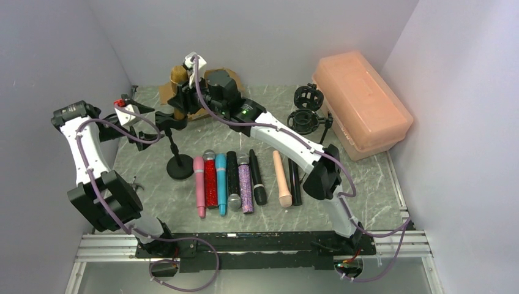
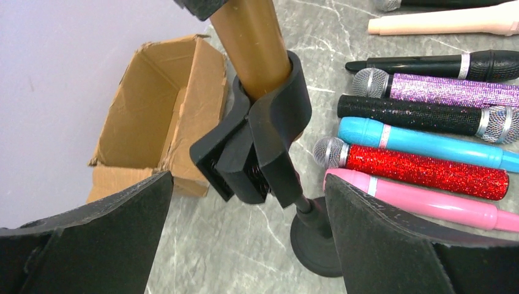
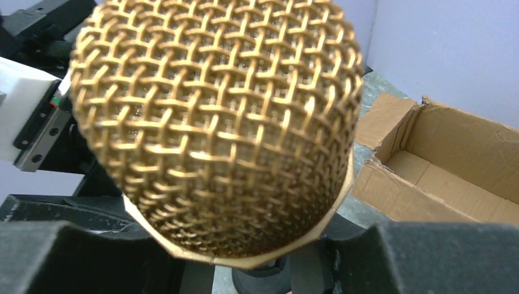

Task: Attach the microphones to the stand

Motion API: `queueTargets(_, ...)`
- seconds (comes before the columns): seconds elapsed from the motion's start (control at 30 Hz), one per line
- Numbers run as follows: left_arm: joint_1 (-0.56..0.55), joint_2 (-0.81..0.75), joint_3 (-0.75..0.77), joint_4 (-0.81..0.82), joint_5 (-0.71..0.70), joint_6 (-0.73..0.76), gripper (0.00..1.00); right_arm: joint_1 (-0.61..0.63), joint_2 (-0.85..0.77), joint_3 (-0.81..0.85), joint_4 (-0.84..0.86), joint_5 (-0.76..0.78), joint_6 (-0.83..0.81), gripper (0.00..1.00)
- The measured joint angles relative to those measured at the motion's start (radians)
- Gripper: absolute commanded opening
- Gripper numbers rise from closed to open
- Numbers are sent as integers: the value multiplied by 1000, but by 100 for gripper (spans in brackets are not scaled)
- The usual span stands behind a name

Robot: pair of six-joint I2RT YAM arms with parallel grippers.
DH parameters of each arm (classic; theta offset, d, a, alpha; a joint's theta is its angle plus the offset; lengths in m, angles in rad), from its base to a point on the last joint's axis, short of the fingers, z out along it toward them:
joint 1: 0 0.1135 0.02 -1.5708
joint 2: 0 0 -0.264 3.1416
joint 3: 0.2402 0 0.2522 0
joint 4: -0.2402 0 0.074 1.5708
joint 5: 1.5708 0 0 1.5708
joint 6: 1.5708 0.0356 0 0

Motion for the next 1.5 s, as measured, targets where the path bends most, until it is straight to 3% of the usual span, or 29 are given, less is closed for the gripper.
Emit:
queueTargets(0.3,-40,101,50,-4,51,-25,99,-11,1,11,-10,-57,1,1)
queueTargets(0.8,-55,80,8,-3,108,-35,99,-5,1,11,-11,-88,3,1)
queueTargets(0.9,-59,74,8,-4,107,-50,88,1,1,11,-11,-88,2,1)
queueTargets(0.97,-60,74,7,-3,104,-61,73,6,1,11,-10,-87,0,1)
queueTargets(1.0,-60,74,7,-5,100,-69,61,7,1,11,-9,-85,-2,1)
queueTargets(1.1,-60,74,8,-19,94,-98,6,8,1,5,2,-76,-7,1)
queueTargets(1.13,-60,75,9,-28,99,-110,0,8,1,2,6,-77,-4,1)
queueTargets(1.4,-57,76,10,-31,110,-125,0,16,1,-33,43,-49,-24,1)
queueTargets(1.43,-57,75,7,-31,110,-123,2,18,1,-34,45,-47,-26,1)
queueTargets(1.5,-57,71,3,-27,110,-123,20,19,1,-44,57,-40,-29,1)
